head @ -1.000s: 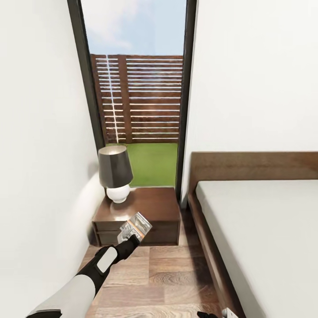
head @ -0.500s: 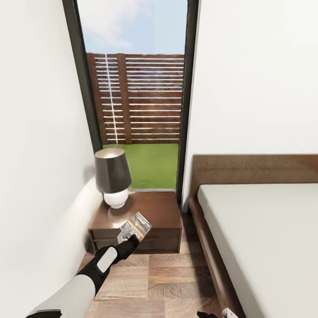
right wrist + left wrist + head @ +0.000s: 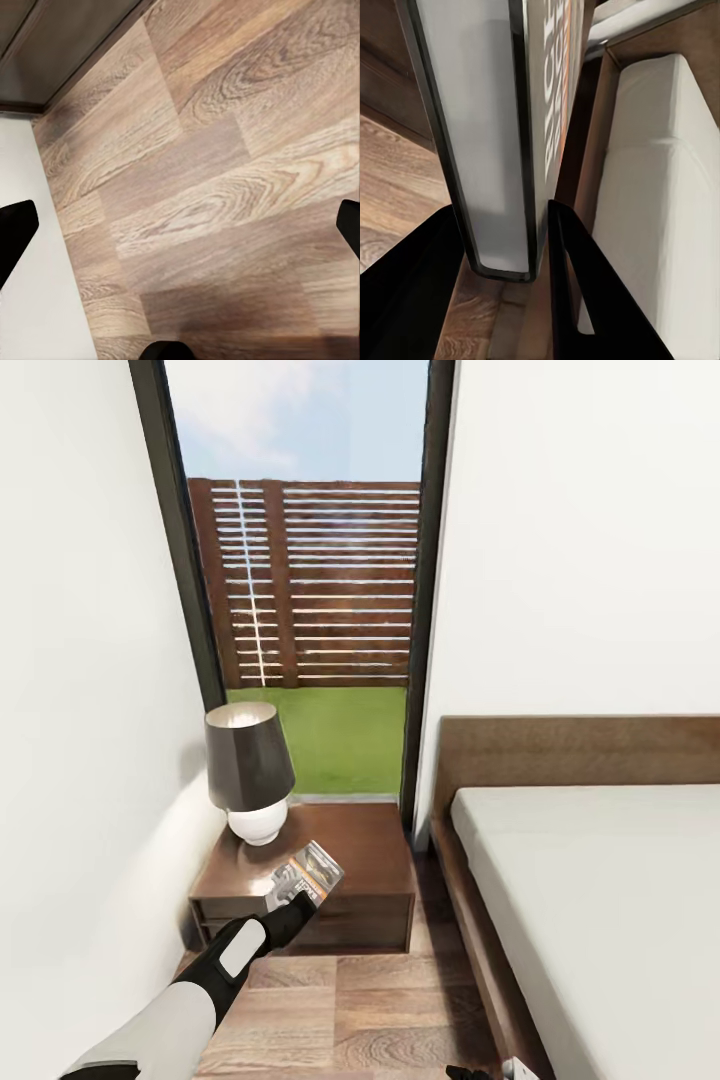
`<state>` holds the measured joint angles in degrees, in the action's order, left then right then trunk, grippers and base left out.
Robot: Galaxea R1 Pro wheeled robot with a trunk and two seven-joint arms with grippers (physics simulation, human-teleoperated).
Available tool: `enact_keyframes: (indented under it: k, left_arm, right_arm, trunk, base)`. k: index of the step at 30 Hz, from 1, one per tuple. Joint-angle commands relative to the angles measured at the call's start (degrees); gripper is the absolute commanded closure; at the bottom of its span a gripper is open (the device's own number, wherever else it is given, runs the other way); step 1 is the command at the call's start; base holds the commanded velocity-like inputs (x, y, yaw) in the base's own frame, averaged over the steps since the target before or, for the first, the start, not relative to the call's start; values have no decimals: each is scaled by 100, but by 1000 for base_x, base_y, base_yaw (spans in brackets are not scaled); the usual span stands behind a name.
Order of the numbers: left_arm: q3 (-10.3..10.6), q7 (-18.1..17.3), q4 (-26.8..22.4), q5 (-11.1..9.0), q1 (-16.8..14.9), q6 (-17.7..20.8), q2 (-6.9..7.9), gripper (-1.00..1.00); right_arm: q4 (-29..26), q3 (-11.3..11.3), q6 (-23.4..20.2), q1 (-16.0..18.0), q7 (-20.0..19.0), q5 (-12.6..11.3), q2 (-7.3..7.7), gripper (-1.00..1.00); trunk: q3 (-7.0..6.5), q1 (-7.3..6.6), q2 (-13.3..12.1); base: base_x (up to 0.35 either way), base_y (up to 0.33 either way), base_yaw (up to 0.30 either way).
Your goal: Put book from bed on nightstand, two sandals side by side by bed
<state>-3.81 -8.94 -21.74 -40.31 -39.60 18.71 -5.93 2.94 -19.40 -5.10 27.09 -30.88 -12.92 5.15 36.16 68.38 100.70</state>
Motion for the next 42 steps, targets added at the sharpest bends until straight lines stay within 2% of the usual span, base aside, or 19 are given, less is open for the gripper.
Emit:
enact_keyframes:
  k: [1, 42]
  left_arm:
    - [-41, -12, -6, -39, -3, 45, -5, 100]
    - [-41, -12, -6, -47, -3, 45, -5, 100]
  right_arm:
    - [14, -11, -36, 7, -23, -57, 3, -100]
    - [14, -11, -42, 7, -17, -52, -30, -100]
  trunk:
    - [6, 2, 3]
    - [6, 2, 3]
  base:
    - [205, 0, 0]
    - [197, 0, 0]
